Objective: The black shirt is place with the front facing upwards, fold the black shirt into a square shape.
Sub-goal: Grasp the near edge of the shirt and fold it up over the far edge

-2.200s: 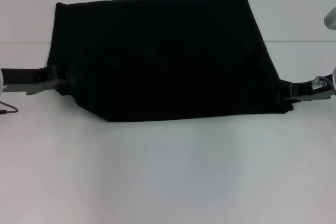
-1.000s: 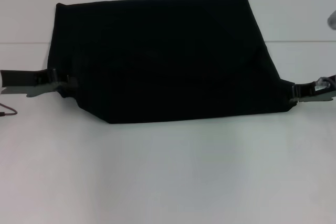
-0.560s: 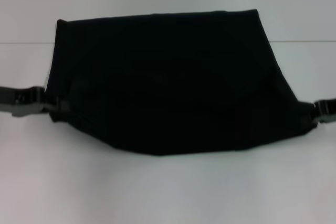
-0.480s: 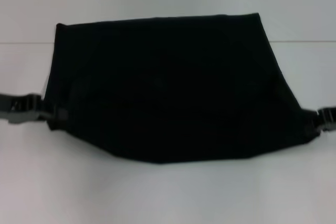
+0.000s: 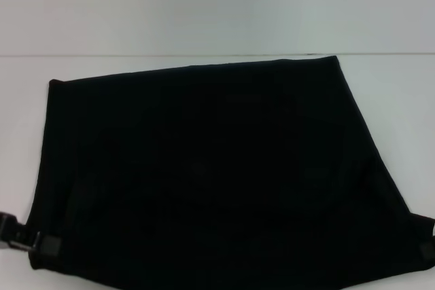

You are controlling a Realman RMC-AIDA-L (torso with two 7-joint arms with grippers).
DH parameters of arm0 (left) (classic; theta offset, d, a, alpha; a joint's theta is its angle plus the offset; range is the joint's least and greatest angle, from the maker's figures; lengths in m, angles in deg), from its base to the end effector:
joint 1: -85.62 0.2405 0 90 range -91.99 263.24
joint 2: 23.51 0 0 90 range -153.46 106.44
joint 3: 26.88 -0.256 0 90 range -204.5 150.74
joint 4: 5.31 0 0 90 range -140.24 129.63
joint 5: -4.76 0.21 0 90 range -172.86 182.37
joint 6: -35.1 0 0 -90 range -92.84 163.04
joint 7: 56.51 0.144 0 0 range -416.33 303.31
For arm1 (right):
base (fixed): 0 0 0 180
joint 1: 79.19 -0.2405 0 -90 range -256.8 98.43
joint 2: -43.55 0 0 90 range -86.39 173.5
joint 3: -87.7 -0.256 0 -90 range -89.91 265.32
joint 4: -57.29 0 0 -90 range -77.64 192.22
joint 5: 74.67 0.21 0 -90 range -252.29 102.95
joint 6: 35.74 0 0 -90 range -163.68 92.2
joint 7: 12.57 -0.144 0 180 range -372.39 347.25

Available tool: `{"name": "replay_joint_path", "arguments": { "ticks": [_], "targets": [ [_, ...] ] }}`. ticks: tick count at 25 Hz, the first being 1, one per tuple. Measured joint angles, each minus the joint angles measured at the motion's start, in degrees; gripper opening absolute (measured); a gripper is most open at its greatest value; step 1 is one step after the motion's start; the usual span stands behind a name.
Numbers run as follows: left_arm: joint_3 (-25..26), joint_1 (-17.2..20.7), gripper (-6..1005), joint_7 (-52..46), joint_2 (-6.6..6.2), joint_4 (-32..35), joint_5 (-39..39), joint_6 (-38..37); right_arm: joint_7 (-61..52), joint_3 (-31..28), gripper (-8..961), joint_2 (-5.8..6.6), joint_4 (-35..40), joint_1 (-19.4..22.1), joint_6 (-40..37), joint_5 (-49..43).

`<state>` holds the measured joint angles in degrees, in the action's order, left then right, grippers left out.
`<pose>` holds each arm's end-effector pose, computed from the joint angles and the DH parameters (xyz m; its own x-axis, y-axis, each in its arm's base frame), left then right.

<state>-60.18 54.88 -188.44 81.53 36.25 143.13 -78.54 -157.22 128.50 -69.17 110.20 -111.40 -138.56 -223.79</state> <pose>-0.3106 0.2873 0.1030 0.2441 0.9686 0.0479 0.9606 -0.2483 0.1252 0.3072 0.3115 0.0680 0.1502 -0.9886 -0.0057 -0.9728 -0.1467 -0.1794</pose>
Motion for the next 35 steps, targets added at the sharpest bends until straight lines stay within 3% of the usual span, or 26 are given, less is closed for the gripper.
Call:
{"name": "replay_joint_path", "arguments": {
  "ticks": [7, 13, 18, 20, 23, 26, 30, 35],
  "targets": [
    [1.04, -0.71, 75, 0.42, -0.28, -0.38, 1.01, 1.6, 4.94, -5.86, 50, -0.59, -2.28, -0.07, -1.56, 1.09],
    [8.08, -1.2, 75, 0.31, -0.33, 0.05, 0.85, 3.04, 6.84, -6.57, 50, -1.24, -3.44, -0.81, -4.72, 8.32],
    [10.25, -1.75, 75, -0.01, -0.63, 0.24, 0.77, 3.74, 5.63, -6.84, 49, -1.62, -1.89, 0.03, -7.95, 11.0],
    [11.88, -2.35, 75, -0.01, -0.76, 0.26, 0.68, 3.81, 5.2, -7.42, 49, -1.49, -1.59, 0.16, -7.95, 11.26],
    [16.29, -3.83, 76, -0.35, -0.94, 0.28, 0.61, 4.97, 4.99, -9.81, 49, -0.29, -1.66, -0.61, -6.87, 11.78],
    [19.57, -5.52, 76, -2.54, -0.7, 0.29, 0.52, 9.51, 4.24, -13.65, 49, 1.77, -3.25, -2.79, -2.38, 12.38],
    [19.82, -7.64, 76, -5.55, 0.86, 0.08, -0.58, 19.09, 2.77, -16.6, 51, 3.97, -6.87, -6.12, 9.6, 14.23],
    [16.91, -9.89, 76, -8.46, 2.41, -0.32, -0.5, 31.38, 2.38, -13.67, 50, 3.63, -11.81, -10.43, 27.26, 14.58]
  ]
}}
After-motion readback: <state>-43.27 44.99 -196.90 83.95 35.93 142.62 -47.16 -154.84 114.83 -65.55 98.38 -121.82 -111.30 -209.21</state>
